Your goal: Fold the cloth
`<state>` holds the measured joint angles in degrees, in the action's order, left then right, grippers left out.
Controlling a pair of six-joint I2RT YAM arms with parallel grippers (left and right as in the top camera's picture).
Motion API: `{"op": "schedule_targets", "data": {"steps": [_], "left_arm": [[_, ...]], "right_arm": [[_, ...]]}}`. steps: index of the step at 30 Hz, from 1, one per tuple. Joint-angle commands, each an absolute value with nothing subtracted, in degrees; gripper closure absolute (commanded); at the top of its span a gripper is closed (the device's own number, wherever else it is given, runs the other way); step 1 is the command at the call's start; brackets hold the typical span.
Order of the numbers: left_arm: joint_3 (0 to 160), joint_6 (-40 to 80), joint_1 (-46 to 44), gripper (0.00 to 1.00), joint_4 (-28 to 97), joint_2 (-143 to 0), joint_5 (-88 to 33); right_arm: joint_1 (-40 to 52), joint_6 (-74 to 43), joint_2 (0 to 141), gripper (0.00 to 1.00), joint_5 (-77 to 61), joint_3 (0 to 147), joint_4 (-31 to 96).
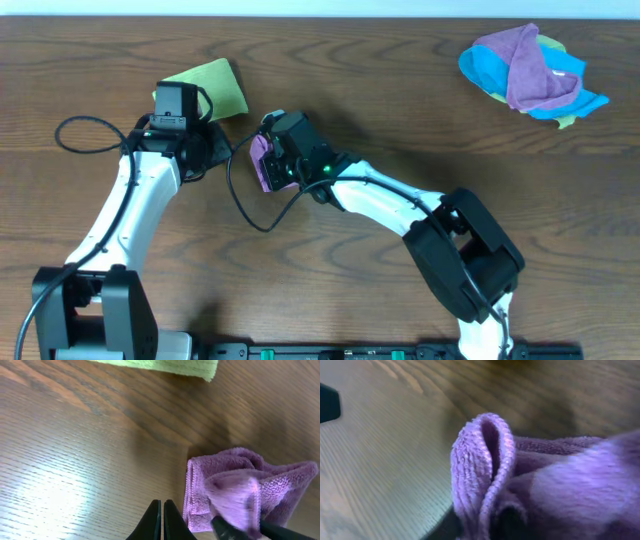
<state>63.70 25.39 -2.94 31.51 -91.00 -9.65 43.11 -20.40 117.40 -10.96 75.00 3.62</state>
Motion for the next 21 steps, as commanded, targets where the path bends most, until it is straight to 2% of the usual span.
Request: {"op": "schedule_targets", "data": {"steps": [1, 6, 14, 21], "left_arm": [[64.79, 24.38, -1.98, 0.94, 31.75, -89.19, -9.02], [64.79, 24.38, -0.99, 0.94, 32.14, -88.36, -9.02], [64.79, 24.40, 1.19, 0.93, 32.36, -87.15, -10.61], [64.79, 24.40, 2.76, 0.93, 32.38, -86.46, -12.23]], "right_arm": [[43.97, -20.49, 118.08, 0.62, -11.44, 76.12, 3.68], [44.07, -20.51, 117.73, 0.51, -15.05, 76.12, 4.12], [43.64, -20.51, 111.33, 0.41, -15.68, 76.12, 5.56], [43.53, -20.78, 108.05, 0.38, -18.44, 76.12, 5.52]]}}
